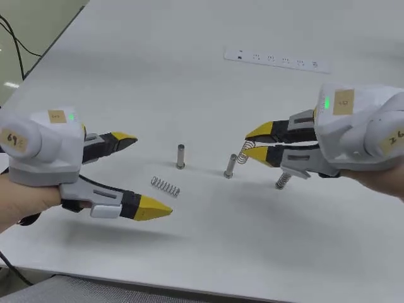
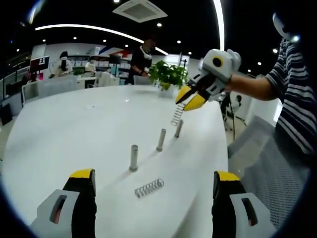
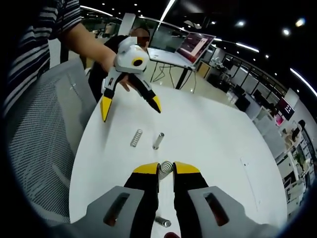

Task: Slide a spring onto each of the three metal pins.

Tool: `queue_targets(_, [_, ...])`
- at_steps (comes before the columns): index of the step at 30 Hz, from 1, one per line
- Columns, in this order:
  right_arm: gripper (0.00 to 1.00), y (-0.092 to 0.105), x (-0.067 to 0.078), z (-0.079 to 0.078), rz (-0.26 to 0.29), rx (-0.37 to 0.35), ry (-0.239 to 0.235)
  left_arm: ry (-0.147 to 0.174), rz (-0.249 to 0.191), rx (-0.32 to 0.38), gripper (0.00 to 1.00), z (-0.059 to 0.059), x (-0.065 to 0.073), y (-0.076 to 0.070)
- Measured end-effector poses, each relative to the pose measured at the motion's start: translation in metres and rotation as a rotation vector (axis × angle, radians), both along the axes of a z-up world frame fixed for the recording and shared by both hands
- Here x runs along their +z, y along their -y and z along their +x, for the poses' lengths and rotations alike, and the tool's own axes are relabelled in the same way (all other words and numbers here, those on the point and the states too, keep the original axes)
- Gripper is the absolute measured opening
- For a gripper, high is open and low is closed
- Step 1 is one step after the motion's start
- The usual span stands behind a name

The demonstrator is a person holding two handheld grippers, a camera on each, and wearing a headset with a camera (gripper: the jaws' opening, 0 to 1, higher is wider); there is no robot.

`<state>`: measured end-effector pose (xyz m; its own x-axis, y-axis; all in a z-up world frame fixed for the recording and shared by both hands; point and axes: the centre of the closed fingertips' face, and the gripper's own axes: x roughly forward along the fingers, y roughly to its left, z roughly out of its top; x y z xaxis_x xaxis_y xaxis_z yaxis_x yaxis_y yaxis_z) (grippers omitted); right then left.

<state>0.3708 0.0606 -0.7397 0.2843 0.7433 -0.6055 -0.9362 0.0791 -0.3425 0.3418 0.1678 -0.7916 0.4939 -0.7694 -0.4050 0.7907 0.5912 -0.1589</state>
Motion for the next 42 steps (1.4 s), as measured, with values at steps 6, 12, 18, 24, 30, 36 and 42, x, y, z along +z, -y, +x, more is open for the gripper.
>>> queue_targets(6, [0.07,-0.005,0.003,0.008,0.005,-0.003,0.007,0.002,-0.001,-0.003,0.96,0.001,0.001,0.001])
queue_targets(12, [0.07,-0.009,-0.001,0.011,0.003,-0.004,-0.002,-0.001,-0.001,0.002,0.96,0.001,-0.001,-0.001])
queue_targets(18, [0.07,-0.009,-0.009,0.013,-0.003,-0.011,-0.017,-0.002,-0.002,0.004,0.96,0.001,-0.002,-0.002])
queue_targets(24, [0.07,-0.008,-0.016,0.016,-0.007,-0.024,-0.033,-0.005,-0.001,0.005,0.96,0.0,-0.002,-0.003])
queue_targets(30, [0.07,-0.008,-0.022,0.016,-0.012,-0.027,-0.048,-0.009,-0.005,0.012,0.96,0.0,-0.002,-0.003])
queue_targets(36, [0.07,-0.008,-0.03,0.018,-0.013,-0.038,-0.063,-0.009,-0.004,0.015,0.95,0.0,-0.003,-0.004])
queue_targets(42, [0.07,-0.008,-0.042,0.019,-0.019,-0.051,-0.079,-0.015,-0.003,0.016,0.95,-0.002,-0.004,-0.004])
